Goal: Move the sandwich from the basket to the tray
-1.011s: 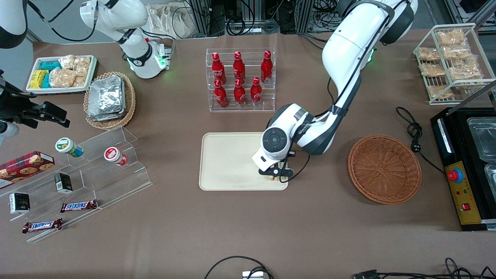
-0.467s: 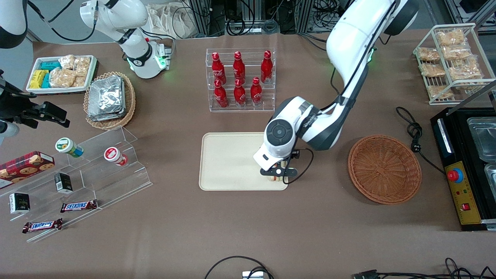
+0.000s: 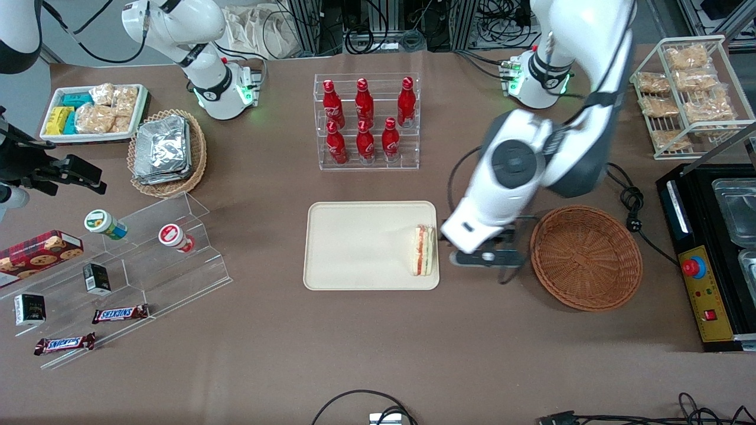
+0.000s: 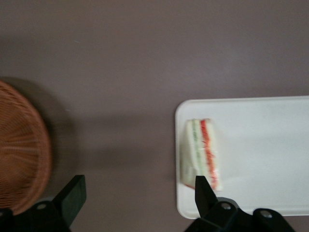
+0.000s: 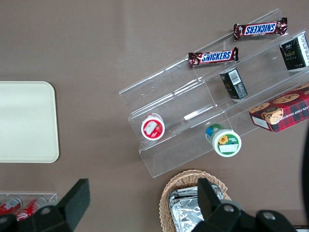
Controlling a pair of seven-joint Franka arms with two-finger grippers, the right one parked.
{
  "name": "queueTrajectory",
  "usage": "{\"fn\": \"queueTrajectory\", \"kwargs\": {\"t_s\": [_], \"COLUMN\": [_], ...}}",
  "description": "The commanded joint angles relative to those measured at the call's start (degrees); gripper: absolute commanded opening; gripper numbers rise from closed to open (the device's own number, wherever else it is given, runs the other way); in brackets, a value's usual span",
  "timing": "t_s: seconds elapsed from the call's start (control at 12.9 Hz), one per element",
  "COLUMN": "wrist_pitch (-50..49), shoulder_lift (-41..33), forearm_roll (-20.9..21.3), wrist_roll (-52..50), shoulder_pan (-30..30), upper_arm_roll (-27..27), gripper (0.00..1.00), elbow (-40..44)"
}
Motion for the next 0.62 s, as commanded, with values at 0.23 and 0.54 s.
{"fn": "queueTrajectory", "kwargs": {"t_s": [0.23, 0.54], "wrist_pitch": [-12.1, -18.8], "shoulder_lift": [-14.6, -20.7], "forearm_roll": [-2.9, 2.1], "wrist_roll": [12.0, 12.1], "shoulder_pan": [15.5, 24.9], "upper_arm_roll": [-1.4, -11.8], "gripper": [1.0, 1.0], "elbow": [-5.6, -5.8]}}
